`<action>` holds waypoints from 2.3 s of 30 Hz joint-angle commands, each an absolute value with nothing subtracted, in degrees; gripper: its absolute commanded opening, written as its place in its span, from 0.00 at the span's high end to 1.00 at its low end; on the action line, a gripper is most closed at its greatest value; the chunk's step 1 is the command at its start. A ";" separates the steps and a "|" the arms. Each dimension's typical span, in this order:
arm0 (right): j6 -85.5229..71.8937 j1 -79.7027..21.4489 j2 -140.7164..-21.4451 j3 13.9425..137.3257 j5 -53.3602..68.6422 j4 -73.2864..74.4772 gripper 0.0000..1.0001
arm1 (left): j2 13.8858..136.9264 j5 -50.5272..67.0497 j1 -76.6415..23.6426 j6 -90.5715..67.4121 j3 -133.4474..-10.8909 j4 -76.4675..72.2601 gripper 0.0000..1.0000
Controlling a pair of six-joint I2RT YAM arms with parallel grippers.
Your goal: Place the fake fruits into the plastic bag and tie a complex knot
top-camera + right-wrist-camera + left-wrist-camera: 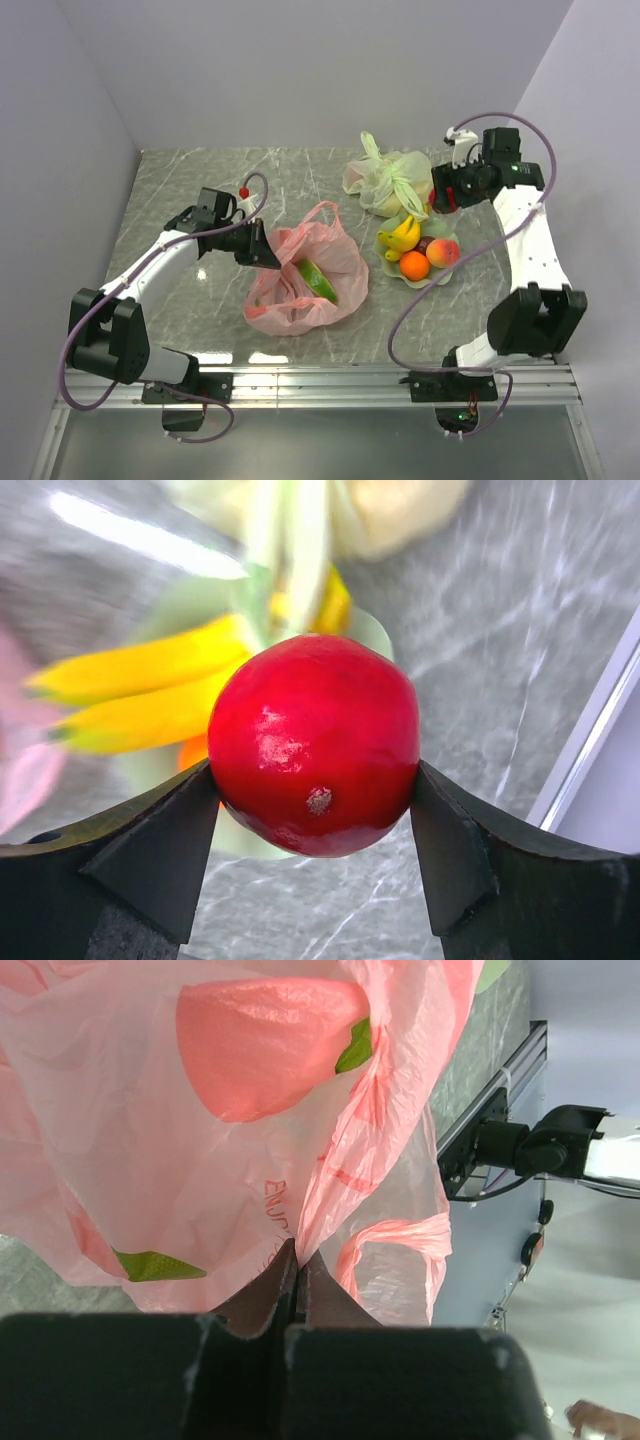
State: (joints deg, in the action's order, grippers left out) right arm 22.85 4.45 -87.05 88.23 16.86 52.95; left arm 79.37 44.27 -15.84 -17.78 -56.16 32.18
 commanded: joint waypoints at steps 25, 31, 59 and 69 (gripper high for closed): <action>1.84 -48.51 -93.97 86.31 17.93 35.59 0.03 | 81.30 54.85 -10.11 -23.38 -57.30 27.94 0.95; 5.44 -43.27 -82.28 80.69 23.53 39.44 0.01 | 81.12 54.84 -9.40 -22.94 -56.51 28.04 0.89; 32.61 5.71 -81.82 69.43 10.73 50.45 0.00 | 81.21 52.91 -9.32 -21.44 -56.78 28.92 0.93; 31.99 5.54 -88.06 68.47 13.88 47.64 0.00 | 81.91 53.17 -9.32 -21.27 -56.95 28.92 0.93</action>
